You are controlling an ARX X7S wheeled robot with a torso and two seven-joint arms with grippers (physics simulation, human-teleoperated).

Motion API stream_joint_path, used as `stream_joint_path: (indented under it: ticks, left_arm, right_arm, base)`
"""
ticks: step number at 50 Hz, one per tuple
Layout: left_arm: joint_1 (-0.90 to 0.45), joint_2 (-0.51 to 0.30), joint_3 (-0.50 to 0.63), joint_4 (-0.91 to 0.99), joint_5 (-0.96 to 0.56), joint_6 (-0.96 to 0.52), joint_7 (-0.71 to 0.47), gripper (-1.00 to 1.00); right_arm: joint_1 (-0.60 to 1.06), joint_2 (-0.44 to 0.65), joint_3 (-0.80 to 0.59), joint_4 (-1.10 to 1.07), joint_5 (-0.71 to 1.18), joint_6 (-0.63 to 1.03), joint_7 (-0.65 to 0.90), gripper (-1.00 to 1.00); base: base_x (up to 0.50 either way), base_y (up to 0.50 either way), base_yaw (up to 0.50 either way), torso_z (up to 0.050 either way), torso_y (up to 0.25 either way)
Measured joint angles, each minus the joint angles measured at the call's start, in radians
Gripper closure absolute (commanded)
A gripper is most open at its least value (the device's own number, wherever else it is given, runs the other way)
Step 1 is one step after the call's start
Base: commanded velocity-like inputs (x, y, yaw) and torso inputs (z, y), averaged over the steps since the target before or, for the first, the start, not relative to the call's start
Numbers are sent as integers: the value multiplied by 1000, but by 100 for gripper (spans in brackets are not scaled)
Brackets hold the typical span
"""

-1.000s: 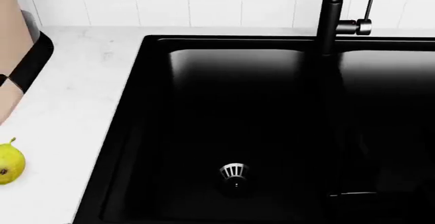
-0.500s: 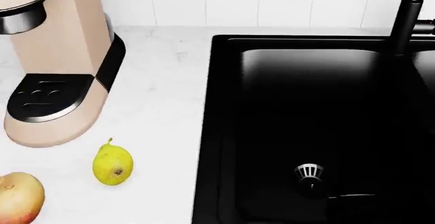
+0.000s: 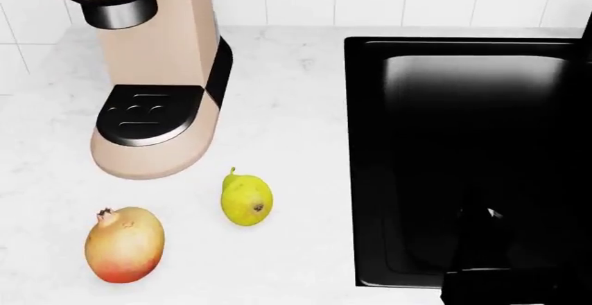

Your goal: There is a mixed pile of frozen fruits and vegetables on the counter. Locate all the frozen vegetables and place the items in a bowl on the counter. Take all the frozen fruits and defrost them in a running sink.

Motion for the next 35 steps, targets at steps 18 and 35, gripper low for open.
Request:
stream_joint_path:
  ticks: [18, 35]
  left_arm:
    - [-101, -26, 82, 59, -124, -28, -69, -100]
    - [-307, -5, 244, 83, -251, -65, -180, -100]
  right_arm:
    - [-12, -6, -11, 13, -9, 3, -1, -100]
    - [-28, -21, -27, 23, -33, 1, -16, -100]
  base:
    - [0, 0, 0, 0, 0]
    - [0, 0, 0, 0, 0]
